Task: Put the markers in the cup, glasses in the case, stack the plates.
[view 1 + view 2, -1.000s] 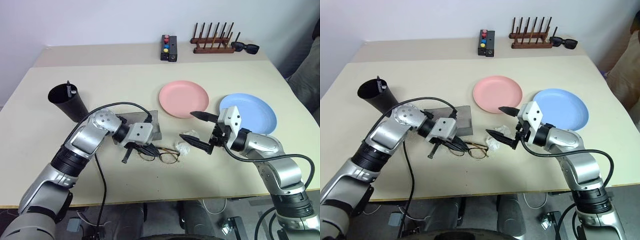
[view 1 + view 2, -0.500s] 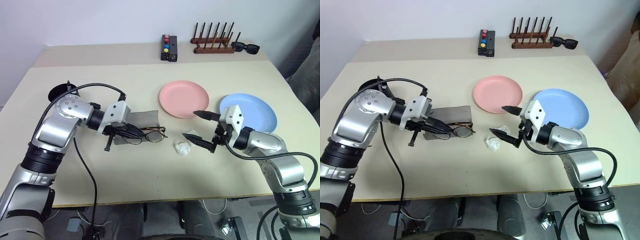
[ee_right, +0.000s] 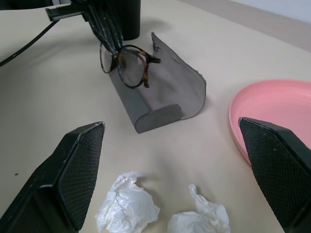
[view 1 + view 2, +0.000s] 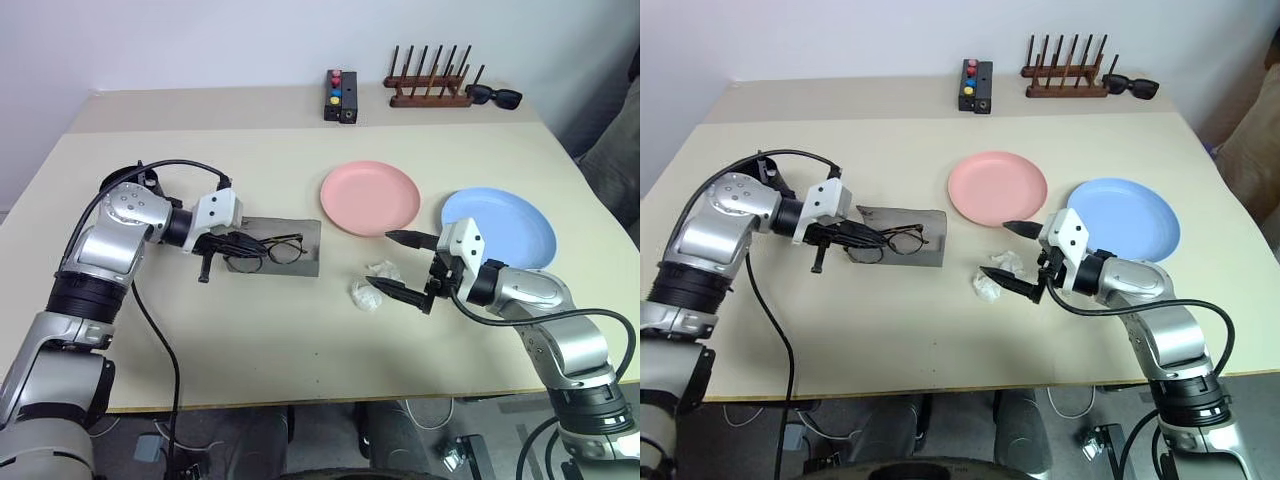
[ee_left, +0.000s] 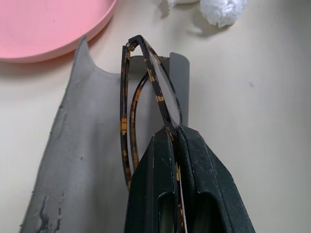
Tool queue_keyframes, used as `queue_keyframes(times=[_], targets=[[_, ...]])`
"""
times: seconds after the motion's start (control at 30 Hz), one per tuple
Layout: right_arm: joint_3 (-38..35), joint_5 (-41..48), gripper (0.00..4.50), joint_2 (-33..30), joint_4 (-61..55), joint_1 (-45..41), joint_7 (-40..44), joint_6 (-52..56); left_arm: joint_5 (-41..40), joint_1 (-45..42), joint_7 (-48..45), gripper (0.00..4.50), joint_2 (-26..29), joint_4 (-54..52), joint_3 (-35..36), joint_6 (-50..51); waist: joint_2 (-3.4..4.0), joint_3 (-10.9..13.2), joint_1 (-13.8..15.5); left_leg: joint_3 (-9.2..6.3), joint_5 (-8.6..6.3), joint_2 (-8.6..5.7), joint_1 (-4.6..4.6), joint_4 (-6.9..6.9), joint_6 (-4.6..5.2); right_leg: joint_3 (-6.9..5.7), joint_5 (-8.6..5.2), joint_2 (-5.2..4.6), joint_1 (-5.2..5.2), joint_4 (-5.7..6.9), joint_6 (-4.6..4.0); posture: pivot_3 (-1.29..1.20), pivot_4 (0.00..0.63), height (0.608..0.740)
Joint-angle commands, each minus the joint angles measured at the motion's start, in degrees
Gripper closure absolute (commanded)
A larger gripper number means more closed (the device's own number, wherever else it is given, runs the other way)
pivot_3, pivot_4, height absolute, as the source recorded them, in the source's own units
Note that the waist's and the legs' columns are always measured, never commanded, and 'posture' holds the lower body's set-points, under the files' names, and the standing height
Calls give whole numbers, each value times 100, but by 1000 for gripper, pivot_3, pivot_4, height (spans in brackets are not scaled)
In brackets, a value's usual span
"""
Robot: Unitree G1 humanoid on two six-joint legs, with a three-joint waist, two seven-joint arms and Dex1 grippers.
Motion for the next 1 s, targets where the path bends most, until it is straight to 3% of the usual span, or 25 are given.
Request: queue_keyframes(times=[0.03, 0.4, 0.63, 1.0], targets=[[-53, 59, 0, 19, -265, 23, -40, -50, -126, -234, -103, 4467, -86, 1, 101, 99, 0, 0, -4, 0, 0, 0, 0, 0, 0, 0, 0, 0, 0, 0, 0, 0, 150, 734], [-40, 73, 0, 27, -315, 47, -109, -10, -282, -651, -255, 4467, -52, -198, 308, 148, 0, 0, -22, 0, 0, 0, -1, -2, 0, 0, 0, 0, -3, 1, 2, 0, 150, 734], [11, 64, 0, 67, -288, -27, -108, 1, 643, -960, 203, 4467, -217, 758, -118, -977, 0, 0, -19, 1, 0, 0, 0, -3, 0, 0, 0, 0, -3, 1, 2, 0, 150, 734], [-3, 71, 0, 52, -349, 35, -160, 5, 951, -1017, -236, 4467, -533, 1526, -472, -1432, -2, 1, -29, 0, 0, -1, -2, -2, 0, 0, 0, 0, -4, 2, 4, 0, 150, 734]])
